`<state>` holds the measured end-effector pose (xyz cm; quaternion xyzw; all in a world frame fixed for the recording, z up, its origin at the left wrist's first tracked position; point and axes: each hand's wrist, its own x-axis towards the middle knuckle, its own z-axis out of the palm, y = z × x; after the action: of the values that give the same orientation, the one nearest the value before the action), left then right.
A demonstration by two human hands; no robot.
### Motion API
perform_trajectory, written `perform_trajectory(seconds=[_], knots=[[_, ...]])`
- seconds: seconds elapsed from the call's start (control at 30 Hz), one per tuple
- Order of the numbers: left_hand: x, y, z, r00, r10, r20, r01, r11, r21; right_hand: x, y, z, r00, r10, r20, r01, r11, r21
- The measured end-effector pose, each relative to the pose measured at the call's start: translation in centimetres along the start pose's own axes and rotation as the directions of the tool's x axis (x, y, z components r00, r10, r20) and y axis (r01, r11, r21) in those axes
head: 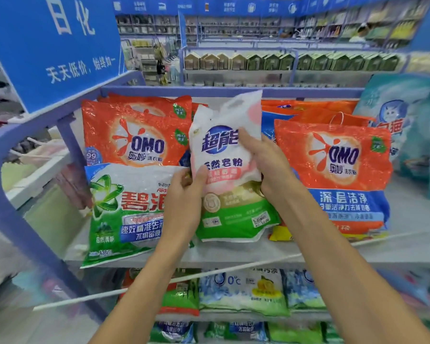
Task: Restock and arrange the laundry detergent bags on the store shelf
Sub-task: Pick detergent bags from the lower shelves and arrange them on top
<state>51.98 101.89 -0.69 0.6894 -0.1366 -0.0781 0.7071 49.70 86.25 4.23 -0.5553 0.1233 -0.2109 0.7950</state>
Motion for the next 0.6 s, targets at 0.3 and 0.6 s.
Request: perform_trajectory(seconds=[0.3,0.6], knots=[[-3.2,4.0,0.3,0.980,0.071,0.185,0.007,0.922,-0.387,-6.3,-4.5,-1.2,0.980,-0.146,0.139,0.155,0.987,-0.053],[-11.8,4.3,4.8,0.997,0.052,0.058,-0.039,0.979,-0.200,-11.9,-3.7,-10.0,0.975,0.011,0.223,0.020,0.990,-0.139]])
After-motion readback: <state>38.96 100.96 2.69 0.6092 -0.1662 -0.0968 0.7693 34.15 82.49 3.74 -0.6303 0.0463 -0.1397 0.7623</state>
